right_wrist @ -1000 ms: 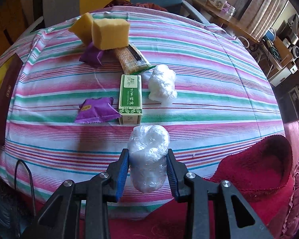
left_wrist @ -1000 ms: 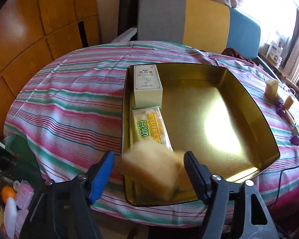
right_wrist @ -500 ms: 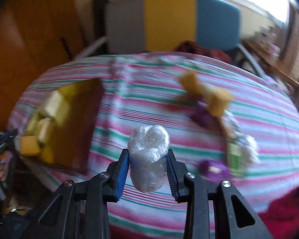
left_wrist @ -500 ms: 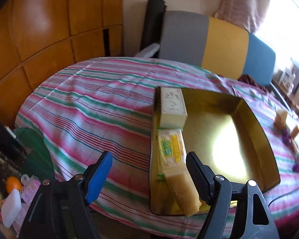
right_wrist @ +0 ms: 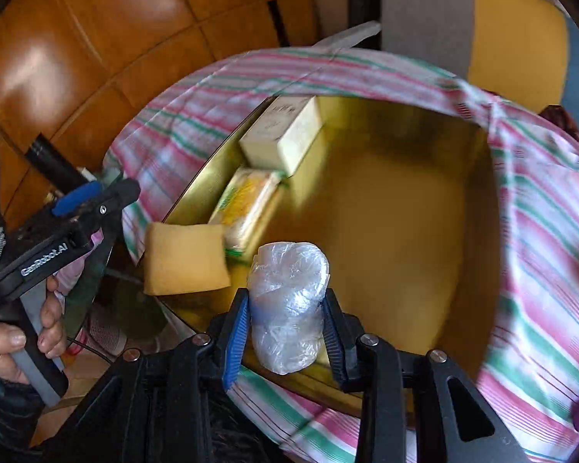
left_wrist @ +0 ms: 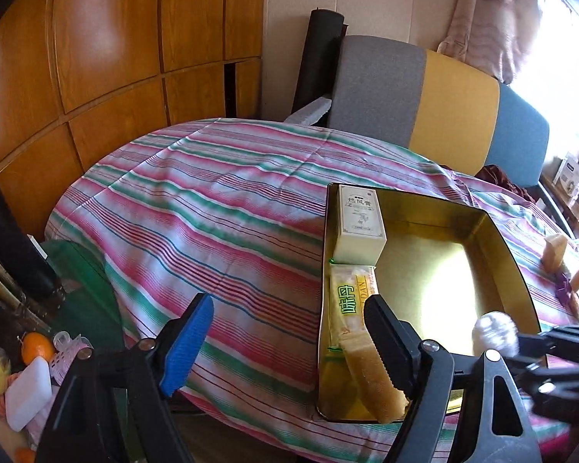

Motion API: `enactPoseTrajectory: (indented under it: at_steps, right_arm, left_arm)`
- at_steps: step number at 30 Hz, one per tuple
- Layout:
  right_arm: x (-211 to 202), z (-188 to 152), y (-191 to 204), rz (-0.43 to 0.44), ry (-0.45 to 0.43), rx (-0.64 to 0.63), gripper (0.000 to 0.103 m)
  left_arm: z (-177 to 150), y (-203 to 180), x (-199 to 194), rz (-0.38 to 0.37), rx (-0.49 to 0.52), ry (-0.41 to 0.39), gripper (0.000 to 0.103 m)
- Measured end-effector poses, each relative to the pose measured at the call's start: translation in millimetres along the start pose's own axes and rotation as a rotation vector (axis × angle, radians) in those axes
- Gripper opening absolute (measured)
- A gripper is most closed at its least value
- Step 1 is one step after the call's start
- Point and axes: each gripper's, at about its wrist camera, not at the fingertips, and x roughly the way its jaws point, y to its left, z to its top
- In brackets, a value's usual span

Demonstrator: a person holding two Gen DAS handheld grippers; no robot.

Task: Organize objects
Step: 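Place the yellow sponge into the tray beside the WEIDAN packet, open left gripper, then lower the plastic-wrapped bundle into the tray beside the sponge, open right gripper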

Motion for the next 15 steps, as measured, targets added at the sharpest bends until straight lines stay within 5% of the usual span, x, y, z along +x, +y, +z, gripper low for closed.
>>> enactPoseTrajectory:
  at_steps: [15]
  right_arm:
    - [41.8, 7.0, 17.3, -0.017, 0.043, -0.002, 0.037]
  left_arm:
    - [-3.6, -4.9, 0.3, 0.072, 0.030, -0.015, 0.082]
